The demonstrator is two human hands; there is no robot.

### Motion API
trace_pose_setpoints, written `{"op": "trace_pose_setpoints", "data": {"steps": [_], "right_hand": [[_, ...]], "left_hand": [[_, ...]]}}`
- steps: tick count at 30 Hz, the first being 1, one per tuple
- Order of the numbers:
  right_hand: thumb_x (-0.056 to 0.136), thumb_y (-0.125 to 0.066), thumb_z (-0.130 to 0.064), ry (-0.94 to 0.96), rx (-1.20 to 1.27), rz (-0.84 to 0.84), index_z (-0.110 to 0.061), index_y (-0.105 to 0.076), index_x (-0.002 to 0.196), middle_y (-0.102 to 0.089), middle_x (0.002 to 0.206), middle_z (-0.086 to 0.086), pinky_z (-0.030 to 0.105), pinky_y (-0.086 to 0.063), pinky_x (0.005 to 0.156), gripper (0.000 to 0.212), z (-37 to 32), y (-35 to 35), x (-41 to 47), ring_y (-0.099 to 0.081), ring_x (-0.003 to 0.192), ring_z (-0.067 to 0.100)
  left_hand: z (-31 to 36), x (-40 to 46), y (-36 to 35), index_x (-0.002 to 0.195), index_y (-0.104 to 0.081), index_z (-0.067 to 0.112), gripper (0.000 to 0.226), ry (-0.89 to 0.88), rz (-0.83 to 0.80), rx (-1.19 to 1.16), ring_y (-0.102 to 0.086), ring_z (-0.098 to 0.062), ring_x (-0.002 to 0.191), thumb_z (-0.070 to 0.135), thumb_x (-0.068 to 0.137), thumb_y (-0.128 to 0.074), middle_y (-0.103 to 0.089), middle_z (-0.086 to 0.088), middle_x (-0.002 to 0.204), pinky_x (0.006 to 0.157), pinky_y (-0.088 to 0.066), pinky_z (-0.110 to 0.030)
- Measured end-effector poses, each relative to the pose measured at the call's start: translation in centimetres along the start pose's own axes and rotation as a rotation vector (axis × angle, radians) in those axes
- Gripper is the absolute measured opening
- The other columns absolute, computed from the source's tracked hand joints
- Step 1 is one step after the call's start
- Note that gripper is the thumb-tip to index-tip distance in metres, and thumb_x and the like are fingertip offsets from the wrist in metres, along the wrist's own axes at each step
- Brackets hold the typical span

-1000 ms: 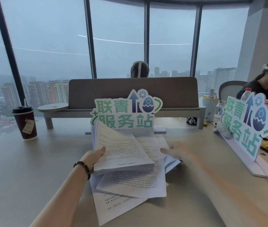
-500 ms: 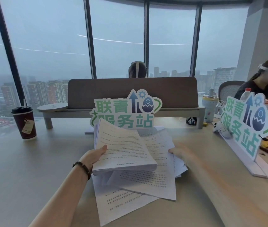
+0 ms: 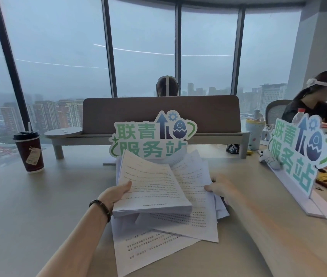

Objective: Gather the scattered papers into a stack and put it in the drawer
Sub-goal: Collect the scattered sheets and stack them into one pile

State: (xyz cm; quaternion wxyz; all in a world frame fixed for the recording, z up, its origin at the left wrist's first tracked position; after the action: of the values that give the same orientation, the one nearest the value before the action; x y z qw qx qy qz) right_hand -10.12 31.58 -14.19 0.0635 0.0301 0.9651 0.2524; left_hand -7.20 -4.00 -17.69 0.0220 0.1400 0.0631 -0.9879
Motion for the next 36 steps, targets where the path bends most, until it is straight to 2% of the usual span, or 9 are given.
{"op": "trace_pose_setpoints", "data": {"steps": [4, 9, 11, 14, 17, 20, 27, 34, 36], "right_hand": [[0.087, -0.063, -0.006, 0.009, -0.015, 0.024, -0.005, -0.061, 0.083, -0.072, 0.097, 0.016, 0.053, -0.055, 0.089, 0.005, -0.2, 0.3, 0.1, -0.07, 0.094, 0.034], [0.085, -0.06, -0.009, 0.048, -0.025, 0.088, -0.009, -0.051, 0.078, -0.068, 0.087, 0.012, 0.035, -0.045, 0.063, 0.011, -0.7, 1.7, 0.8, -0.066, 0.077, 0.027], [0.084, -0.063, -0.011, 0.03, 0.028, 0.094, -0.008, -0.05, 0.08, -0.063, 0.084, 0.015, 0.032, -0.038, 0.065, 0.014, -0.8, 2.5, 0.6, -0.059, 0.073, 0.024], [0.085, -0.073, -0.01, -0.067, 0.086, -0.036, -0.002, -0.066, 0.094, -0.073, 0.09, 0.015, 0.029, -0.05, 0.067, 0.014, 0.0, 1.7, -0.3, -0.068, 0.077, 0.024], [0.082, -0.08, -0.012, -0.108, 0.126, -0.128, -0.008, -0.071, 0.097, -0.076, 0.094, 0.012, 0.043, -0.058, 0.082, 0.018, 0.1, 0.9, -0.6, -0.073, 0.087, 0.028], [0.081, -0.081, -0.014, -0.033, 0.192, -0.109, -0.005, -0.07, 0.105, -0.076, 0.098, 0.012, 0.047, -0.055, 0.093, 0.027, -2.4, 1.6, -0.3, -0.072, 0.092, 0.031], [0.083, -0.077, -0.014, 0.184, 0.255, -0.131, -0.004, -0.073, 0.106, -0.077, 0.093, 0.014, 0.053, -0.058, 0.087, 0.025, -11.1, 3.2, -1.9, -0.075, 0.088, 0.034], [0.086, -0.075, -0.016, 0.293, 0.237, -0.281, -0.009, -0.072, 0.112, -0.075, 0.104, 0.015, 0.044, -0.06, 0.082, 0.027, -16.7, 2.5, -5.4, -0.073, 0.096, 0.035], [0.086, -0.075, -0.017, 0.335, 0.318, -0.339, -0.01, -0.07, 0.117, -0.074, 0.109, 0.014, 0.042, -0.061, 0.08, 0.032, -17.8, 2.7, -6.3, -0.072, 0.092, 0.032]], "left_hand": [[0.0, -0.3, -0.4, 0.127, -0.056, 0.006, 0.031, 0.0, 0.006, 0.015, -0.067, -0.024, 0.092, 0.023, 0.102, -0.05, -0.068, -0.01, 0.107, 0.066, -0.059, -0.03], [0.1, -0.2, -0.1, 0.126, -0.058, 0.005, 0.032, 0.012, 0.023, 0.04, -0.071, -0.023, 0.085, 0.025, 0.102, -0.051, -0.07, -0.012, 0.109, 0.056, -0.06, -0.027], [0.0, 0.0, 0.2, 0.127, -0.058, 0.005, 0.033, 0.014, 0.032, 0.05, -0.069, -0.025, 0.091, 0.026, 0.101, -0.052, -0.068, -0.014, 0.117, 0.059, -0.06, -0.027], [-0.2, 0.3, 0.6, 0.125, -0.06, 0.005, 0.034, 0.019, 0.039, 0.066, -0.069, -0.027, 0.097, 0.028, 0.1, -0.055, -0.068, -0.015, 0.122, 0.067, -0.06, -0.032], [-0.2, 0.4, 0.7, 0.122, -0.062, 0.005, 0.034, 0.02, 0.058, 0.093, -0.069, -0.029, 0.097, 0.028, 0.099, -0.057, -0.069, -0.016, 0.119, 0.069, -0.06, -0.033], [0.0, 0.2, 0.8, 0.12, -0.064, 0.003, 0.035, 0.008, 0.086, 0.141, -0.069, -0.032, 0.101, 0.03, 0.097, -0.06, -0.07, -0.017, 0.117, 0.079, -0.059, -0.037], [-0.3, 1.3, 2.6, 0.112, -0.07, 0.006, 0.05, 0.008, 0.141, 0.275, -0.072, -0.031, 0.098, 0.046, 0.083, -0.073, -0.075, -0.012, 0.105, 0.095, -0.055, -0.047], [0.7, -0.1, 1.3, 0.095, -0.066, 0.007, 0.028, -0.049, 0.194, 0.287, -0.064, -0.016, 0.073, 0.034, 0.094, -0.065, -0.067, -0.002, 0.083, 0.057, -0.048, -0.022], [0.9, -0.1, 1.4, 0.097, -0.066, 0.005, 0.029, -0.059, 0.191, 0.282, -0.065, -0.018, 0.073, 0.034, 0.093, -0.066, -0.068, -0.004, 0.083, 0.058, -0.05, -0.024]]}}
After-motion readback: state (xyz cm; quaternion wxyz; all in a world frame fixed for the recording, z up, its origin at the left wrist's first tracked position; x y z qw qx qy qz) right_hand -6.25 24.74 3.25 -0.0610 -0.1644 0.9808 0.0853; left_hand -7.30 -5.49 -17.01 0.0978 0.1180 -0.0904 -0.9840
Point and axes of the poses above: each hand's wrist, its own x-axis towards the middle knuckle, its own y-axis out of the back of the hand, z = x × y, the point moved 10 cm from there along x, towards the middle knuckle
